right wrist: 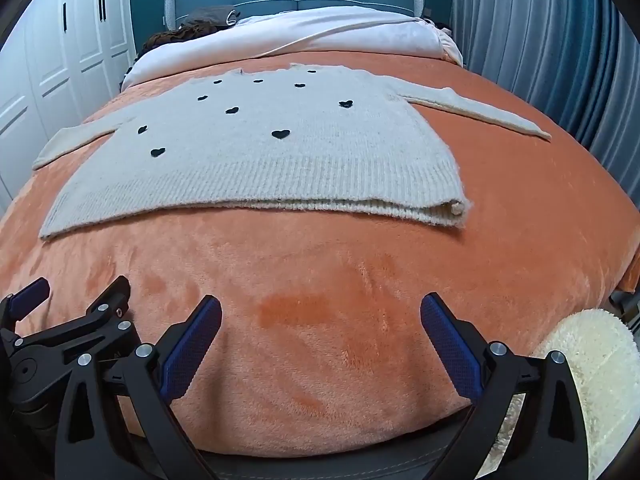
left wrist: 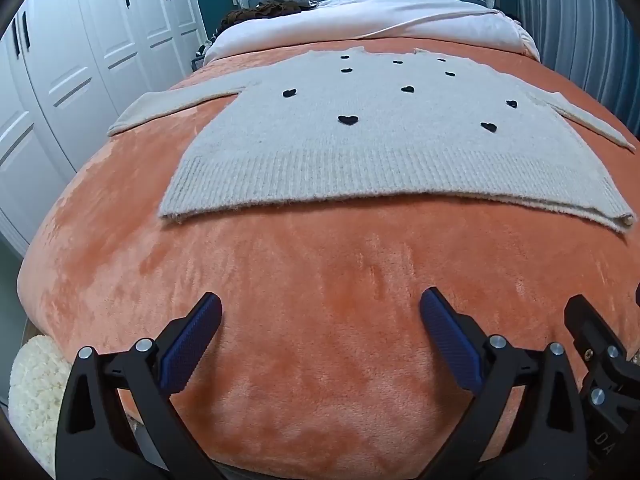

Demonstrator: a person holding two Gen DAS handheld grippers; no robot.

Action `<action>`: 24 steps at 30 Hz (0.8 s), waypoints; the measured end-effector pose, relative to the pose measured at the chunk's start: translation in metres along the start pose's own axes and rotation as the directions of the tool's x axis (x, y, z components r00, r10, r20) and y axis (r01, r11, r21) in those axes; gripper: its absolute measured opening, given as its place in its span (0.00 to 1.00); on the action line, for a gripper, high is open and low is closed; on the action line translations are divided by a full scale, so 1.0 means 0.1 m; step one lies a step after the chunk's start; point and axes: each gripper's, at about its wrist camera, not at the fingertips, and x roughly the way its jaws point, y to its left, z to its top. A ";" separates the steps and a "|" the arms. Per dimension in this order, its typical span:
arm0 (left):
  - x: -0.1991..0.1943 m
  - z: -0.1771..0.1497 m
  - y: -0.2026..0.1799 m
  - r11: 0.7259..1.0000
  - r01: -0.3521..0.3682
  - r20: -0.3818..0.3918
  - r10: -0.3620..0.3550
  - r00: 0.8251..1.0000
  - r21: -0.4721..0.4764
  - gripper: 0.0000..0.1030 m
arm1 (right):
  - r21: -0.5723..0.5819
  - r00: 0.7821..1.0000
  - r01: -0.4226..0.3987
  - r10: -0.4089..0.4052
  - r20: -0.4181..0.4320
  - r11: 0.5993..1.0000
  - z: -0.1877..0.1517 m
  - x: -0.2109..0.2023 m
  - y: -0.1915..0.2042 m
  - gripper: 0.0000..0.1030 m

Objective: Fold small clothes

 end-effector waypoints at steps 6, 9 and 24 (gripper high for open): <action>0.00 0.00 0.03 1.000 -0.002 -0.002 0.002 1.000 0.002 0.94 | 0.005 1.000 -0.004 0.004 -0.003 1.000 0.00 0.02 -0.01 0.95; -0.01 0.00 0.02 1.000 -0.001 -0.001 0.001 1.000 0.001 0.94 | 0.004 1.000 -0.003 0.003 -0.003 1.000 -0.01 0.03 -0.01 0.95; 0.00 -0.01 0.02 1.000 -0.002 -0.002 0.002 1.000 0.000 0.94 | 0.006 1.000 -0.006 0.006 -0.006 1.000 -0.01 0.04 -0.01 0.95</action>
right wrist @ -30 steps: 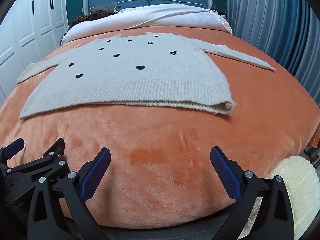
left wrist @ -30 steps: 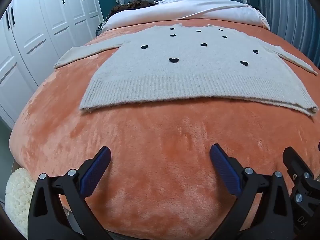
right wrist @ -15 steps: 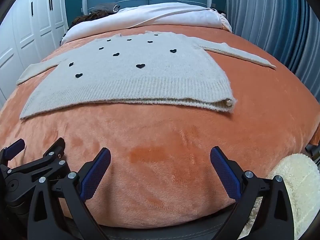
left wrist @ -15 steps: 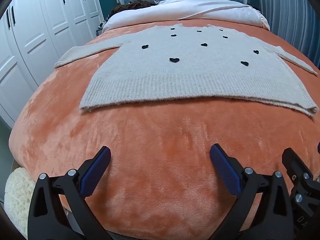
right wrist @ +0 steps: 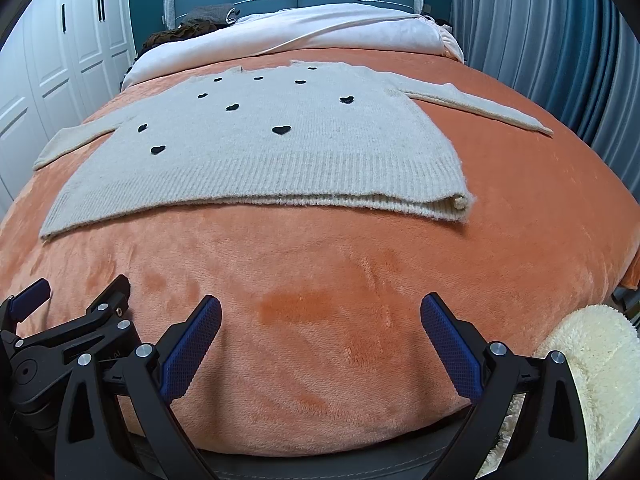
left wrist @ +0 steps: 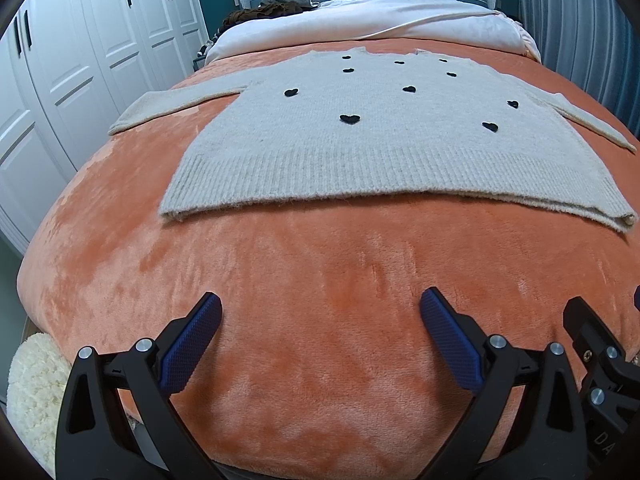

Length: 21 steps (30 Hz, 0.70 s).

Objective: Fold small clothes

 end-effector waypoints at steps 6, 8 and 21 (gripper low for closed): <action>0.00 0.00 0.00 1.000 0.001 0.000 -0.001 1.000 0.000 0.94 | 0.001 1.000 0.000 0.000 -0.001 1.000 -0.01 0.01 0.01 0.95; 0.00 0.00 0.00 1.000 0.001 0.000 -0.001 1.000 0.000 0.94 | 0.002 1.000 -0.002 0.002 -0.002 1.000 -0.01 0.01 0.00 0.95; 0.00 -0.01 0.01 1.000 0.001 0.002 -0.001 1.000 0.000 0.94 | 0.004 1.000 -0.003 0.003 -0.003 1.000 -0.01 0.02 0.00 0.95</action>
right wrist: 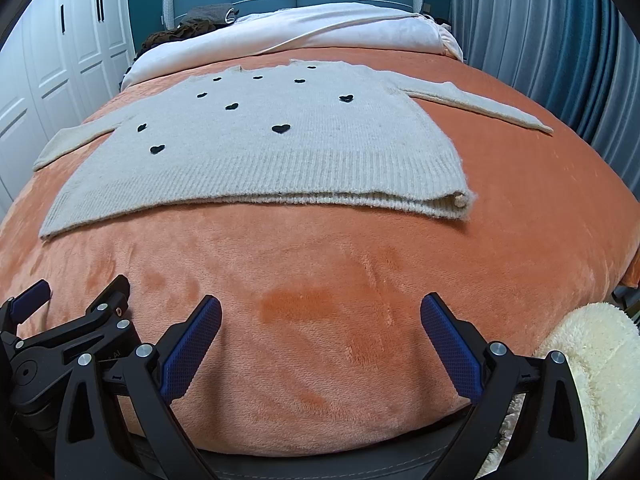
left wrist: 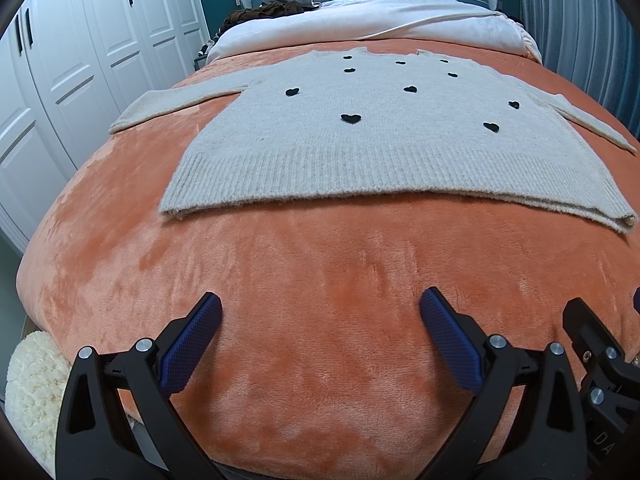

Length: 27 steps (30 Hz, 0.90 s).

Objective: Fold small clothes

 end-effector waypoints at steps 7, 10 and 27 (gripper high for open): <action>0.00 0.00 0.00 1.000 0.000 0.000 0.000 1.000 0.000 0.94 | 0.001 1.000 0.000 0.000 -0.001 1.000 0.00 -0.01 -0.01 0.95; 0.00 0.00 0.01 1.000 0.000 0.000 0.000 1.000 -0.001 0.94 | 0.002 1.000 0.000 0.000 -0.001 1.000 -0.01 0.01 0.00 0.95; 0.00 0.00 0.00 1.000 0.001 0.000 -0.001 1.000 -0.001 0.94 | 0.003 1.000 -0.001 0.001 -0.003 1.000 -0.01 0.02 -0.01 0.95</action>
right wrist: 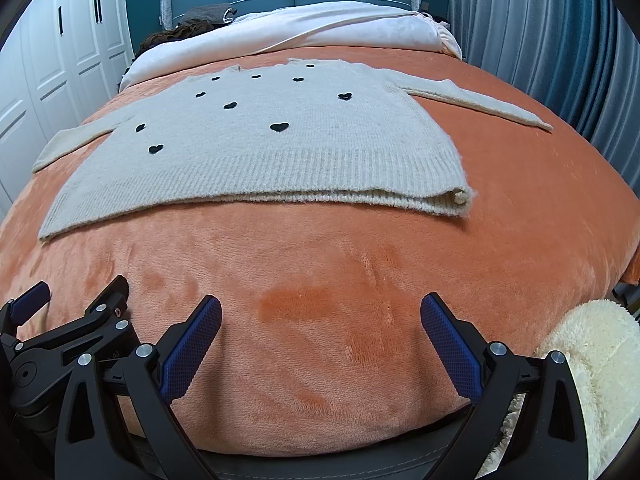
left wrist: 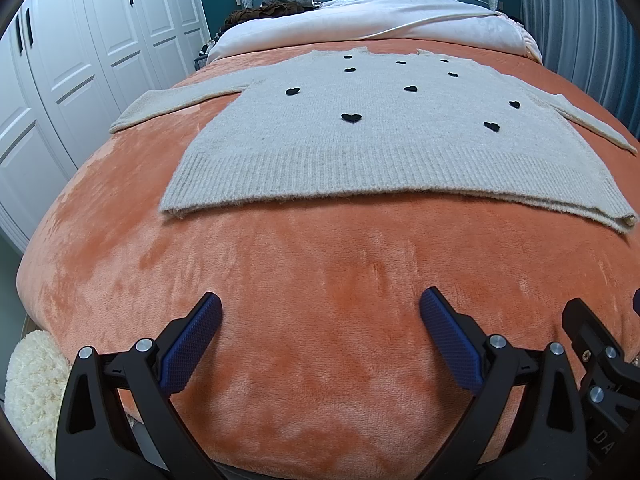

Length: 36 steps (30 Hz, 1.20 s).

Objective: Fold small clothes

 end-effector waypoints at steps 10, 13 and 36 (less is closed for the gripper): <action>0.00 0.00 0.00 1.000 0.000 0.001 0.000 1.000 0.000 0.94 | 0.006 1.000 -0.001 0.001 -0.003 1.000 -0.02 0.00 -0.01 0.95; 0.00 0.00 0.00 1.000 0.000 0.001 0.000 1.000 0.000 0.94 | 0.011 1.000 -0.001 0.002 -0.005 1.000 -0.03 0.00 -0.02 0.95; 0.23 0.99 0.72 0.980 0.056 0.010 -0.055 0.998 -0.193 0.95 | 0.611 0.984 0.137 -0.176 0.003 0.779 2.51 1.55 -3.53 0.95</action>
